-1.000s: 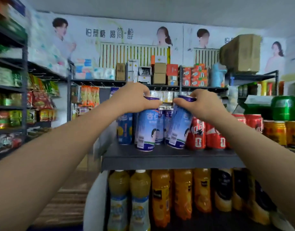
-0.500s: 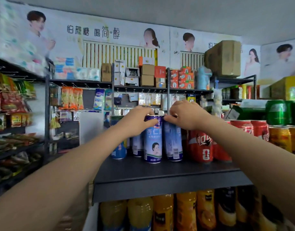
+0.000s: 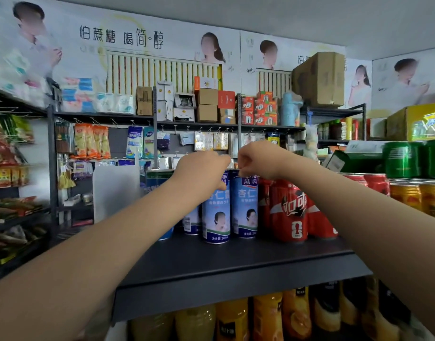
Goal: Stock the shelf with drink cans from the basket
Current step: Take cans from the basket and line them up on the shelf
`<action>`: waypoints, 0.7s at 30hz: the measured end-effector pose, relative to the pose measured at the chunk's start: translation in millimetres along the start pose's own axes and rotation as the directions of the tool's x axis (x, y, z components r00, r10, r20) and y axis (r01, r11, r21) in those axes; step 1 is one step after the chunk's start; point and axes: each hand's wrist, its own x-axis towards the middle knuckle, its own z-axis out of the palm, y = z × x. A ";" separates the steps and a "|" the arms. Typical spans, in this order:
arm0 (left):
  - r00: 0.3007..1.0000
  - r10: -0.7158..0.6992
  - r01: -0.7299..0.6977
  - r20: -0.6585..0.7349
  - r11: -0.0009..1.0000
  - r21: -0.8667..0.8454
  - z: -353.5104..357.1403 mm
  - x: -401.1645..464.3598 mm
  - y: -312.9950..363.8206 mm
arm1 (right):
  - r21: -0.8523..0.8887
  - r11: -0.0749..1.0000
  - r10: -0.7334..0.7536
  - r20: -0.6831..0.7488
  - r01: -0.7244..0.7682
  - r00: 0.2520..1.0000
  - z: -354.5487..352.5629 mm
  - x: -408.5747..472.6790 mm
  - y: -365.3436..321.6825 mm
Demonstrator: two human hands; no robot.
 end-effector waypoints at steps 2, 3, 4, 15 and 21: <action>1.000 -0.004 0.004 0.004 0.999 0.048 1.4 3.9 5.8 | -0.061 0.998 0.016 0.022 -0.014 1.000 -0.5 3.5 -4.3; 1.000 -0.004 0.003 0.007 0.998 0.055 1.7 5.1 7.8 | -0.091 0.996 0.017 0.028 -0.015 0.999 -0.4 4.1 -5.9; 1.000 -0.004 0.004 0.011 0.998 0.056 2.5 5.9 9.1 | -0.103 0.995 0.014 0.024 -0.011 1.000 0.4 4.2 -6.2; 0.992 0.013 0.016 -0.123 0.972 0.233 -17.2 -23.8 38.7 | -0.009 1.000 -0.027 -0.398 0.025 0.917 13.0 -73.0 23.8; 0.940 0.342 -0.326 -0.004 0.901 0.286 -22.7 -62.3 146.5 | 0.007 1.000 -0.001 -0.468 0.005 0.884 22.8 -207.4 80.4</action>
